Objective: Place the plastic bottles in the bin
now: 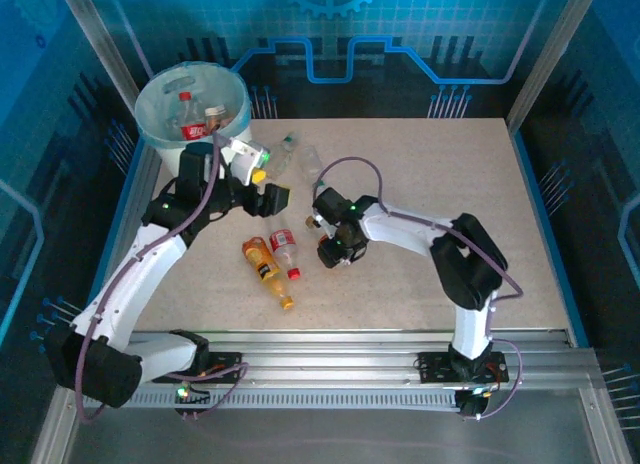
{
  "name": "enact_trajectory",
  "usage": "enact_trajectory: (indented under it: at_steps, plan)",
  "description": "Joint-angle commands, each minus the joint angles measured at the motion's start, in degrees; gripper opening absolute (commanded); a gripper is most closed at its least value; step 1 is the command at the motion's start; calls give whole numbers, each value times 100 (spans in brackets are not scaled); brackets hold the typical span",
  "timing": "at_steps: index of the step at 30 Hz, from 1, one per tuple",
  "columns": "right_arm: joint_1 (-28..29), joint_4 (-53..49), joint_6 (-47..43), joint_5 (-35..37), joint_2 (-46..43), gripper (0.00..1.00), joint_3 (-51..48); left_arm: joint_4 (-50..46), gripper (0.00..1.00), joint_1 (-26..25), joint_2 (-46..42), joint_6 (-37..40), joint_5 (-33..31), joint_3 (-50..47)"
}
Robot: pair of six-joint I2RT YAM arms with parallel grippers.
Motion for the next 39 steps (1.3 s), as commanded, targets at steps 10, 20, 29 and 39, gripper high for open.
enact_trajectory:
  at_steps: [10,20,29,39]
  plan:
    - [-68,3052,-333,-1756,-2633,56,-705,1844,80,-51,501,-2399,2144,1093]
    - [-316,3441,-226,-2847,-3124,56,-540,2936,69,-77,423,-3218,3116,1094]
    - [-307,4346,-147,-3169,-3515,57,-1096,2696,67,-108,426,-2969,3313,1134]
    - [-312,4342,-297,-3126,-3768,57,-1304,2972,55,-258,644,-3059,3801,1206]
